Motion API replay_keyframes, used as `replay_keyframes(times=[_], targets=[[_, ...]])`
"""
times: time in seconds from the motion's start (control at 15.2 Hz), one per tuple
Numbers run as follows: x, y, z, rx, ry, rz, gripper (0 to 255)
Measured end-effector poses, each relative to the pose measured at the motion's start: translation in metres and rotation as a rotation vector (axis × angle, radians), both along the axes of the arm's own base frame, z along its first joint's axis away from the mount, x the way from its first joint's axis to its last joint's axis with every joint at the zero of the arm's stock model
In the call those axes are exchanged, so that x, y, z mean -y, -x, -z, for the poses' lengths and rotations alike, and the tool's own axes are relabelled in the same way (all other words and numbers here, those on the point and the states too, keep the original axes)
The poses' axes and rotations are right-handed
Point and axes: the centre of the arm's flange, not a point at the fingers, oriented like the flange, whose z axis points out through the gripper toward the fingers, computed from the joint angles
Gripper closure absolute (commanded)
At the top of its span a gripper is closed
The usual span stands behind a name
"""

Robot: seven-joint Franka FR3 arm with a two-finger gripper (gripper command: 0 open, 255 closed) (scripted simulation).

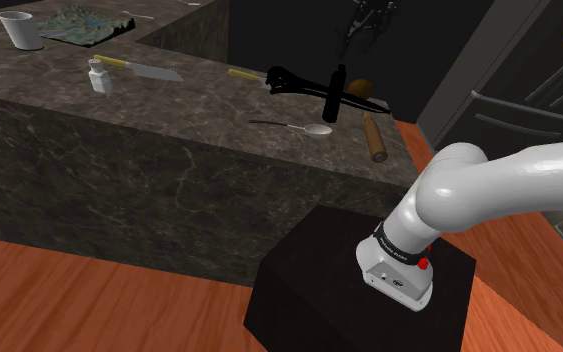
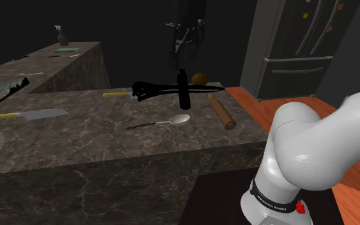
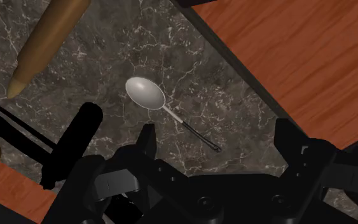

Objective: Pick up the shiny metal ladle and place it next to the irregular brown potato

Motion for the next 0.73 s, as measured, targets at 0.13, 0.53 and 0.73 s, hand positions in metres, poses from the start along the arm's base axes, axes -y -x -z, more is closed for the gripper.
replay_keyframes(times=[0.13,0.53,0.73], targets=[[0.004,-0.003,0.004,-0.004,-0.002,-0.014,0],[0.041,-0.042,0.061,-0.046,-0.026,-0.19,0],[0.055,-0.069,0.092,-0.068,-0.038,-0.285,0]])
